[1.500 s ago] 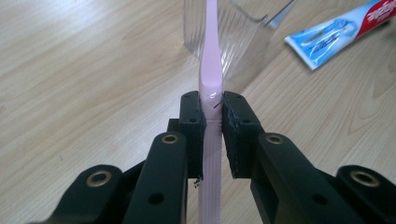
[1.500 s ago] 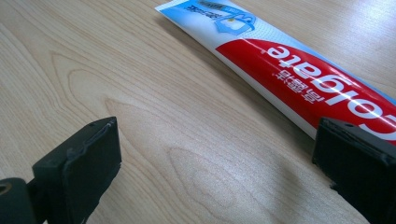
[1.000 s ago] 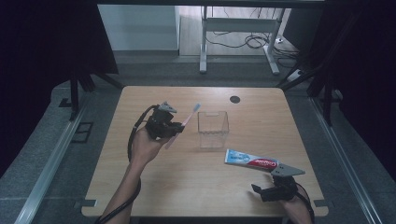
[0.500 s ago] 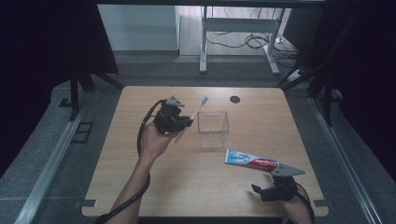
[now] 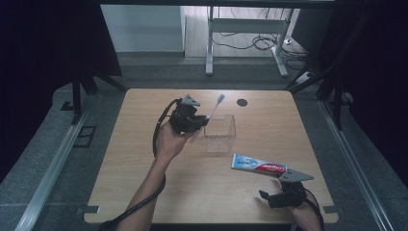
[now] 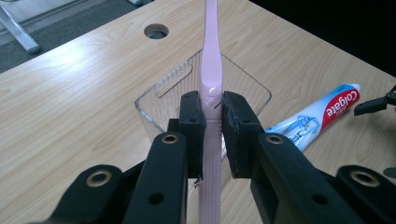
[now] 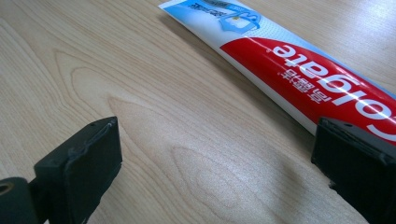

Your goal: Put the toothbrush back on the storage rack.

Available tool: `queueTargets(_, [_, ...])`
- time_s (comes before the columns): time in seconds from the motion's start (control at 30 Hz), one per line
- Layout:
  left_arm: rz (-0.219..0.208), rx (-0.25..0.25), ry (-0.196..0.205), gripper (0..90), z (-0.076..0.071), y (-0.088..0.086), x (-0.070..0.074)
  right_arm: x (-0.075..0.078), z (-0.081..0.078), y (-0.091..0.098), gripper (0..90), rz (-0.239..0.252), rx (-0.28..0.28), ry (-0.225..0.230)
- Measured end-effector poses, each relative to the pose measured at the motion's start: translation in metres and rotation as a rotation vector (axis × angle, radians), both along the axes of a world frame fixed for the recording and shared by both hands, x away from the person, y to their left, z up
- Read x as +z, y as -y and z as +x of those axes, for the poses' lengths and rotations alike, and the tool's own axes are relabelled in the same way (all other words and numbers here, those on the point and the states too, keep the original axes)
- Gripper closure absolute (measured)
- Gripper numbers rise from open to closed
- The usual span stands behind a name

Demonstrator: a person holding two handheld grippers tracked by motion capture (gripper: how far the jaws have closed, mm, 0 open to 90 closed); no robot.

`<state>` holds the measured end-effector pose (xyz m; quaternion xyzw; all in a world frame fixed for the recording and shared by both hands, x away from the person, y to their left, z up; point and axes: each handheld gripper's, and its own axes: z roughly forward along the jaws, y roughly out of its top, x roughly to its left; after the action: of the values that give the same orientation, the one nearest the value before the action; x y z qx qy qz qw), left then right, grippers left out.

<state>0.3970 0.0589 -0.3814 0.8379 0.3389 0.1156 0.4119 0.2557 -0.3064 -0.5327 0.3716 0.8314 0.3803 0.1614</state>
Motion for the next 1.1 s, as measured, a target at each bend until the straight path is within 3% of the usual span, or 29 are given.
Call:
queueTargets(0.57, [-0.027, -0.01, 0.021, 78.8, 0.018, 0.031, -0.005, 0.0, 0.0, 0.0, 2.7, 0.005, 0.002, -0.001])
queueTargets(0.87, [-0.012, -0.002, 0.043, 78.8, 0.027, 0.047, -0.012, 0.0, 0.0, 0.0, 3.2, 0.006, 0.006, -0.002])
queueTargets(1.1, [0.023, -0.01, 0.053, 78.8, 0.035, 0.061, -0.02, 0.0, 0.0, 0.0, 3.4, 0.008, 0.008, 0.0])
